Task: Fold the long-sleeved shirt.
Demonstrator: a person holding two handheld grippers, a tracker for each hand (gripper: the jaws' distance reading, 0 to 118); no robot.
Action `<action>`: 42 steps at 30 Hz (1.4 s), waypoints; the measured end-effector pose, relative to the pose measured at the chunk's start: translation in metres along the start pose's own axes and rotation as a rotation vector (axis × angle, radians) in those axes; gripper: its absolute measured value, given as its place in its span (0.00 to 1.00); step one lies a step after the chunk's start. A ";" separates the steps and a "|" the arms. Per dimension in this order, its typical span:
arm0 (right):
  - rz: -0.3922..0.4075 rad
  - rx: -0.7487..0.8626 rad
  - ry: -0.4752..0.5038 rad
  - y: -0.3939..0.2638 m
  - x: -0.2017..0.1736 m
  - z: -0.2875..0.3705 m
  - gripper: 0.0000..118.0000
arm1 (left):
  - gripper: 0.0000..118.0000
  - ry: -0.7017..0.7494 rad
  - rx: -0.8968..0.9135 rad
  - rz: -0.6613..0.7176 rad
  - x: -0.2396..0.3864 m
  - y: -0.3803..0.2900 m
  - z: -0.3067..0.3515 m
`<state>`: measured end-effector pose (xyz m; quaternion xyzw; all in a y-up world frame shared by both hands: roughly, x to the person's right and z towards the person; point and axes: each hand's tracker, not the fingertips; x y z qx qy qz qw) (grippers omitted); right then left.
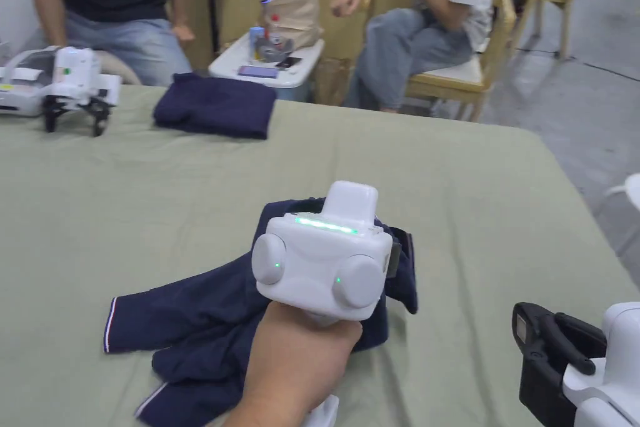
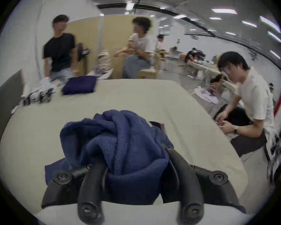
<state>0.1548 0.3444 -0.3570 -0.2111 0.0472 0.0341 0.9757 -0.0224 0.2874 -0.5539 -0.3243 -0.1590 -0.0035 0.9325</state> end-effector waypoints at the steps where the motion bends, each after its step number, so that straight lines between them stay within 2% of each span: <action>1: -0.006 -0.006 -0.031 -0.002 0.014 0.003 0.01 | 0.27 -0.015 -0.004 -0.046 0.024 0.000 -0.012; 4: -0.028 -0.038 -0.115 -0.018 0.048 0.007 0.01 | 0.27 -0.101 -0.062 -0.113 0.087 -0.009 -0.052; 7: -0.097 -0.090 -0.147 -0.042 0.074 0.007 0.01 | 0.27 -0.123 -0.158 -0.186 0.134 -0.035 -0.096; 13: -0.139 -0.169 -0.164 -0.079 0.092 0.004 0.01 | 0.27 -0.109 -0.334 -0.250 0.157 -0.085 -0.153; 14: -0.148 -0.173 -0.159 -0.082 0.093 0.006 0.01 | 0.34 -0.109 -0.348 -0.240 0.154 -0.089 -0.159; 15: -0.155 -0.174 -0.156 -0.083 0.092 0.008 0.01 | 0.46 -0.114 -0.361 -0.220 0.150 -0.090 -0.160; 17: -0.163 -0.171 -0.147 -0.082 0.089 0.013 0.01 | 0.77 -0.169 -0.402 -0.081 0.137 -0.090 -0.161; 18: -0.164 -0.167 -0.142 -0.081 0.087 0.016 0.01 | 0.82 -0.198 -0.438 -0.033 0.129 -0.087 -0.155; 20: -0.157 -0.154 -0.135 -0.078 0.082 0.027 0.01 | 0.75 -0.211 -0.434 0.016 0.120 -0.084 -0.137; 22: -0.145 -0.132 -0.125 -0.073 0.077 0.038 0.01 | 0.74 -0.158 -0.263 -0.048 0.113 -0.076 -0.091; 24: -0.140 -0.103 -0.111 -0.069 0.070 0.050 0.01 | 0.75 -0.172 -0.141 -0.053 0.094 -0.069 -0.029; 27: -0.133 -0.071 -0.099 -0.064 0.056 0.066 0.01 | 0.83 -0.165 0.058 0.023 0.055 -0.072 0.082; 29: -0.130 -0.048 -0.084 -0.066 0.044 0.076 0.01 | 0.97 -0.206 0.167 0.108 0.025 -0.086 0.154; 30: -0.129 -0.039 -0.075 -0.068 0.038 0.080 0.01 | 1.00 -0.198 0.204 0.115 0.013 -0.093 0.182; 34: -0.119 -0.011 -0.055 -0.077 0.011 0.095 0.01 | 0.99 0.004 0.271 0.084 -0.017 -0.129 0.271; 36: -0.118 0.001 -0.035 -0.085 0.000 0.101 0.01 | 0.90 0.076 0.291 0.056 -0.031 -0.150 0.288; 38: -0.107 0.018 -0.023 -0.091 -0.011 0.106 0.01 | 0.75 0.139 0.306 0.039 -0.038 -0.164 0.300; 42: -0.083 0.031 -0.008 -0.094 -0.027 0.114 0.01 | 0.63 0.160 0.331 0.152 -0.050 -0.175 0.313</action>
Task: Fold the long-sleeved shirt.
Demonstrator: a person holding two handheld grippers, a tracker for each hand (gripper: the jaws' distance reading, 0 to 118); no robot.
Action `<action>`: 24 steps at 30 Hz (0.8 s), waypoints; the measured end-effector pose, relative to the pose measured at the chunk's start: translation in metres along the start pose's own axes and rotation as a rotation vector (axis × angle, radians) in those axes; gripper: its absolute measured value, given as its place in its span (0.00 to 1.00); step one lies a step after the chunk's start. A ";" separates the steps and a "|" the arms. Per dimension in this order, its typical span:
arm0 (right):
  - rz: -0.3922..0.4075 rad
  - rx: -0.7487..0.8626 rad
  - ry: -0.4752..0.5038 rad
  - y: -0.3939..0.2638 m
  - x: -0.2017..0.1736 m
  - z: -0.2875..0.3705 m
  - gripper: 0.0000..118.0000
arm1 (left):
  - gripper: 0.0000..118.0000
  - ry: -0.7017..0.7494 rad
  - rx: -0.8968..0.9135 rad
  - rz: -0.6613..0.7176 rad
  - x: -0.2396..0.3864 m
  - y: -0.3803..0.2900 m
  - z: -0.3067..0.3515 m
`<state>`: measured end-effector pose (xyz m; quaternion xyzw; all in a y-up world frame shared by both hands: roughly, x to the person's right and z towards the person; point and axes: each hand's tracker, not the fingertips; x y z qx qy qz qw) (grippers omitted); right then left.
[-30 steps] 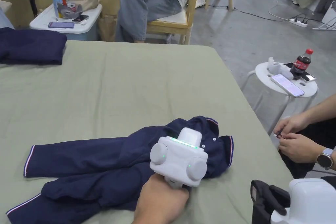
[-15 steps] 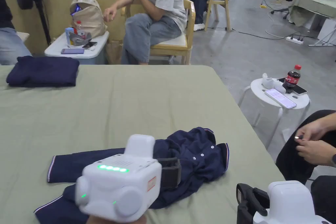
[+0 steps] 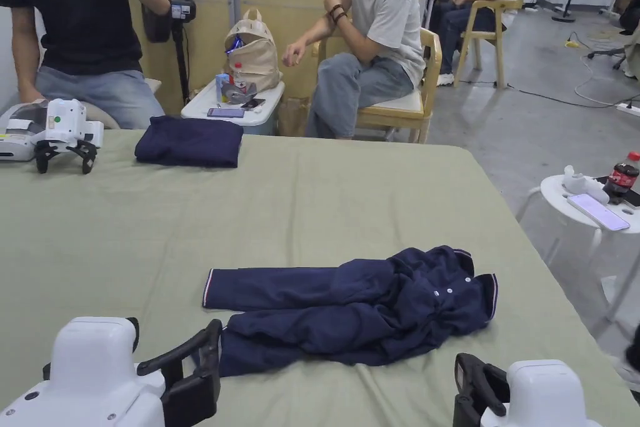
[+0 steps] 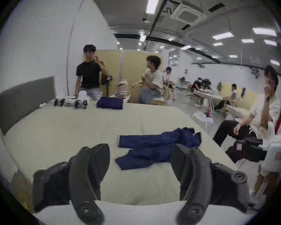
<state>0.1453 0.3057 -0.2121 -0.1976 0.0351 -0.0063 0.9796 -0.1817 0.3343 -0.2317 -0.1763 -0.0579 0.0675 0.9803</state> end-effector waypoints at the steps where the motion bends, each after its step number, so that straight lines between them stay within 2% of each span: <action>1: -0.001 0.010 0.006 0.000 -0.002 0.003 0.01 | 0.51 -0.008 0.000 0.041 -0.004 0.000 0.001; 2: -0.002 0.014 0.007 0.002 -0.004 0.004 0.01 | 0.15 -0.030 -0.012 0.074 -0.009 0.000 -0.002; 3: -0.003 0.014 0.012 0.002 -0.004 0.005 0.01 | 0.00 -0.037 -0.036 0.084 -0.010 -0.001 -0.005; 5: -0.007 0.007 0.019 0.001 -0.004 0.004 0.01 | 0.00 0.017 -0.061 0.051 -0.008 -0.007 -0.012; 12: -0.039 -0.047 0.004 -0.013 0.010 -0.018 0.01 | 0.00 0.007 -0.149 -0.034 0.010 -0.033 -0.052; 15: -0.048 -0.098 0.009 -0.014 0.030 -0.049 0.01 | 0.00 -0.019 -0.223 -0.064 0.024 -0.042 -0.084; 19: -0.030 -0.143 0.002 0.009 0.076 -0.130 0.01 | 0.00 -0.035 -0.271 -0.076 0.033 -0.055 -0.132; 20: -0.022 -0.163 0.001 0.016 0.091 -0.158 0.05 | 0.00 -0.040 -0.279 -0.071 0.035 -0.057 -0.144; 21: -0.010 -0.185 -0.003 0.021 0.104 -0.184 0.22 | 0.00 -0.043 -0.286 -0.069 0.037 -0.059 -0.154; 23: -0.033 -0.301 -0.009 0.028 0.140 -0.247 0.79 | 0.00 -0.047 -0.310 -0.076 0.036 -0.063 -0.181; 24: -0.074 -0.318 -0.007 0.028 0.155 -0.270 0.80 | 0.00 -0.047 -0.321 -0.084 0.037 -0.066 -0.190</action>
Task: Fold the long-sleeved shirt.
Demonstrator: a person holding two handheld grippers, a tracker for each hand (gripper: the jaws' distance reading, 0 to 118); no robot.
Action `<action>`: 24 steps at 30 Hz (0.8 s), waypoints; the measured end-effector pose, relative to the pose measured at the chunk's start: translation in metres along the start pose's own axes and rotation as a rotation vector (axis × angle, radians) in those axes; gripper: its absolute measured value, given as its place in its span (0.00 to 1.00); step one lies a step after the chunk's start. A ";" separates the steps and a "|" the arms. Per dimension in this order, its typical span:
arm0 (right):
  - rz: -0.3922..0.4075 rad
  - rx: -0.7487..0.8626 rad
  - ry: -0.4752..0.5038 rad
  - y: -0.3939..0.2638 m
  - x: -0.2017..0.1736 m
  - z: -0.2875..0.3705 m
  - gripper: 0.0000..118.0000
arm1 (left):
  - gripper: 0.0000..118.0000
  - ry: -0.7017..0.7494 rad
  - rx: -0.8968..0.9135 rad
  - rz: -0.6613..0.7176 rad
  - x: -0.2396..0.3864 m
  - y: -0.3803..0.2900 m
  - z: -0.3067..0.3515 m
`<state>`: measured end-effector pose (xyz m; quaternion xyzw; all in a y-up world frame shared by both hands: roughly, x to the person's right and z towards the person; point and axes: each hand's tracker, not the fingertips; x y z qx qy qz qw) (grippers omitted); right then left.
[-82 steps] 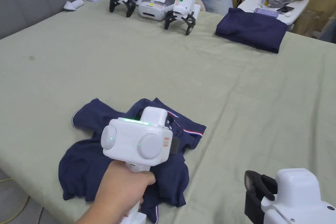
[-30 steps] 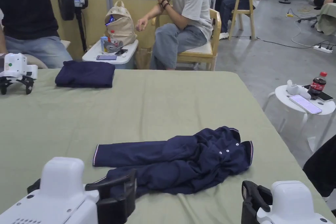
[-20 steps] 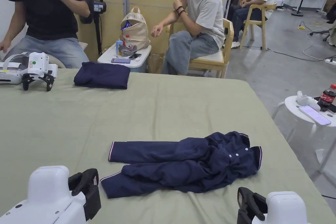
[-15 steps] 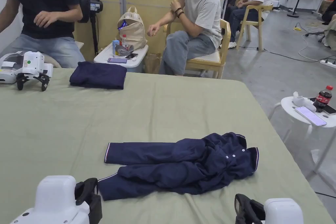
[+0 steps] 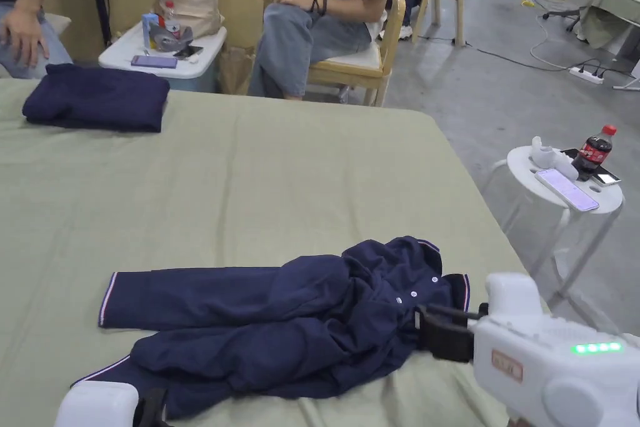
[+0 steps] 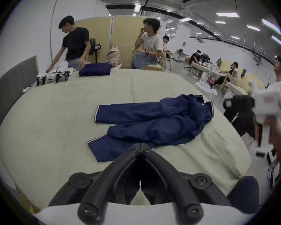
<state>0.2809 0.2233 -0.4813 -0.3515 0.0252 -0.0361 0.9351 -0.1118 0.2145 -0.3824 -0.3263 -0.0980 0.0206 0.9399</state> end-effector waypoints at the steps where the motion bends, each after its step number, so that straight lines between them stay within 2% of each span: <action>1: -0.029 -0.027 -0.018 0.008 0.016 -0.023 0.77 | 0.00 0.003 -0.011 -0.008 -0.001 0.000 -0.011; 3: -0.056 -0.081 -0.063 0.011 0.044 -0.066 0.78 | 0.00 0.007 -0.022 -0.012 -0.006 0.000 -0.031; 5: -0.046 -0.116 -0.099 0.009 0.064 -0.098 0.78 | 0.00 0.010 -0.039 0.003 -0.011 -0.002 -0.046; 8: -0.108 -0.259 -0.064 -0.004 0.083 -0.137 0.78 | 0.00 0.000 -0.052 0.023 -0.022 -0.004 -0.059; 9: -0.133 -0.301 -0.036 -0.009 0.086 -0.149 0.74 | 0.00 -0.001 -0.053 0.027 -0.024 -0.005 -0.063; 10: -0.142 -0.326 -0.030 -0.013 0.087 -0.156 0.63 | 0.00 0.004 -0.056 0.033 -0.025 -0.003 -0.066; 11: -0.125 -0.329 -0.058 -0.015 0.078 -0.151 0.58 | 0.00 0.013 -0.063 0.038 -0.029 -0.004 -0.073; 12: -0.041 -0.276 -0.119 -0.012 0.072 -0.145 0.41 | 0.01 0.038 -0.078 0.037 -0.033 -0.005 -0.079; 13: -0.031 -0.249 -0.091 -0.008 0.068 -0.141 0.14 | 0.08 0.059 -0.091 0.025 -0.036 -0.005 -0.083; 15: -0.063 -0.235 0.001 -0.006 0.061 -0.134 0.14 | 0.54 0.092 -0.077 -0.004 -0.045 0.000 -0.092; 16: -0.037 -0.248 -0.050 -0.005 0.057 -0.132 0.14 | 0.72 0.084 -0.079 0.002 -0.049 0.002 -0.096; 17: 0.008 -0.255 -0.044 -0.004 0.055 -0.130 0.14 | 0.78 0.069 -0.086 0.014 -0.054 0.005 -0.101; 19: 0.017 -0.256 -0.060 -0.003 0.055 -0.133 0.14 | 0.78 0.035 -0.077 0.040 -0.058 0.011 -0.112; 22: -0.002 -0.256 -0.055 -0.002 0.056 -0.130 0.14 | 0.78 0.071 -0.105 0.008 -0.063 0.019 -0.141; 24: -0.010 -0.260 -0.056 -0.004 0.060 -0.135 0.14 | 0.78 0.016 -0.176 0.030 -0.070 0.021 -0.160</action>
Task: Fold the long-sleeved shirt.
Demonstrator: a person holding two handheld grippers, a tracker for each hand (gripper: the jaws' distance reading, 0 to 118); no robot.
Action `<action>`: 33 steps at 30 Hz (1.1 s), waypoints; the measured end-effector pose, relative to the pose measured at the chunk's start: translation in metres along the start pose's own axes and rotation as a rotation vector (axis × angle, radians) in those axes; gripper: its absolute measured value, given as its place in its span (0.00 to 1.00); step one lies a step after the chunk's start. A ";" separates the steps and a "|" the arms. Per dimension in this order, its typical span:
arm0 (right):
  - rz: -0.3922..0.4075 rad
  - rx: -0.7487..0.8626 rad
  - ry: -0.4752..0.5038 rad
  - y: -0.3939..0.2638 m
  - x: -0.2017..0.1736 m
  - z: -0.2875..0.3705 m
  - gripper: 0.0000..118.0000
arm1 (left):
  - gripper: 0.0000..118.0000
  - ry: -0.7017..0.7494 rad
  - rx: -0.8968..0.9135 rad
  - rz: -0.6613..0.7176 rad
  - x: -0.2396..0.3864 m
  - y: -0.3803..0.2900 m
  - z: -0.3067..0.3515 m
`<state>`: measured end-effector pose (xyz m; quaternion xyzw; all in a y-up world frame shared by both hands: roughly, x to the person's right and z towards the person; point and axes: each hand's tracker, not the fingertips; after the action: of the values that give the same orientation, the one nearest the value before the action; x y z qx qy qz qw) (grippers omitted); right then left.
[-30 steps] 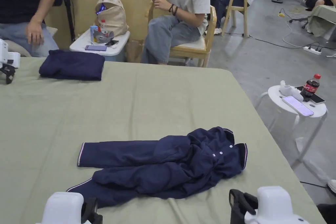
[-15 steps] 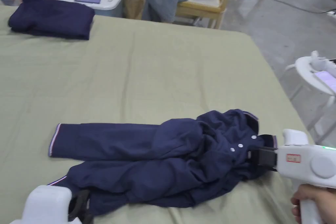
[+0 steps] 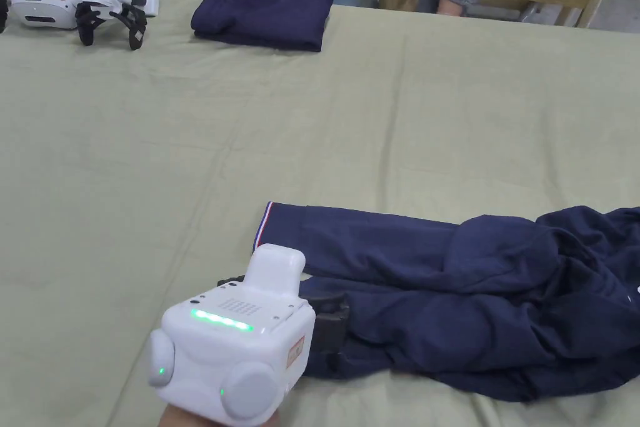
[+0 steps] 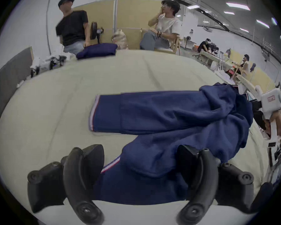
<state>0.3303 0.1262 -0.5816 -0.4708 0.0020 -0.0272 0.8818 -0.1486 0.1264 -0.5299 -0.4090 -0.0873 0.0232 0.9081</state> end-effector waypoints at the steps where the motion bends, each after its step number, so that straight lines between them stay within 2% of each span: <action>1: 0.004 -0.002 -0.004 0.000 -0.001 -0.001 0.14 | 0.79 -0.022 -0.040 0.015 -0.001 0.001 -0.008; 3: 0.014 -0.005 -0.015 -0.001 -0.006 0.000 0.14 | 0.79 -0.067 -0.123 0.041 0.002 0.004 -0.020; 4: 0.016 -0.003 -0.019 -0.002 -0.007 0.000 0.14 | 0.78 -0.040 -0.095 0.030 0.005 0.004 -0.019; 5: 0.014 -0.001 -0.023 -0.002 -0.008 0.001 0.14 | 0.68 -0.011 -0.046 0.004 0.009 0.004 -0.009; 6: 0.012 0.002 -0.025 -0.003 -0.009 0.002 0.14 | 0.42 -0.030 -0.025 0.004 0.006 0.003 -0.009; 7: 0.014 0.001 -0.023 -0.001 -0.008 0.001 0.14 | 0.04 -0.062 0.004 0.020 0.006 0.004 -0.004; 8: 0.010 0.001 -0.024 -0.002 -0.009 0.002 0.14 | 0.05 -0.118 0.032 0.056 0.008 0.002 0.001; 9: 0.009 0.001 -0.030 -0.002 -0.011 0.004 0.14 | 0.05 -0.052 0.024 0.023 0.017 0.001 0.004; 11: 0.009 -0.003 -0.042 -0.004 -0.010 0.008 0.14 | 0.05 -0.038 0.017 -0.032 0.026 -0.002 0.010; 14: 0.001 0.042 -0.046 -0.006 -0.016 0.033 0.14 | 0.05 -0.059 0.017 -0.004 0.024 0.000 0.023; 16: -0.033 0.095 -0.024 -0.006 -0.020 0.068 0.14 | 0.05 -0.071 0.029 0.038 0.020 0.007 0.046; 20: -0.049 0.268 0.042 -0.009 -0.029 0.157 0.14 | 0.05 -0.195 0.103 0.121 0.010 0.035 0.115; 26: -0.045 0.531 0.146 0.008 -0.059 0.323 0.14 | 0.05 -0.187 0.275 0.085 0.007 0.083 0.222; 29: -0.029 0.623 0.147 0.017 -0.069 0.390 0.14 | 0.05 -0.159 0.359 0.028 0.010 0.108 0.280; 33: 0.010 0.729 0.094 0.019 -0.086 0.460 0.14 | 0.05 -0.087 0.465 0.004 0.016 0.139 0.348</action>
<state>0.2585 0.5230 -0.3437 -0.1239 0.0350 -0.0434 0.9907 -0.1907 0.4776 -0.4056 -0.1877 -0.1180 0.0619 0.9731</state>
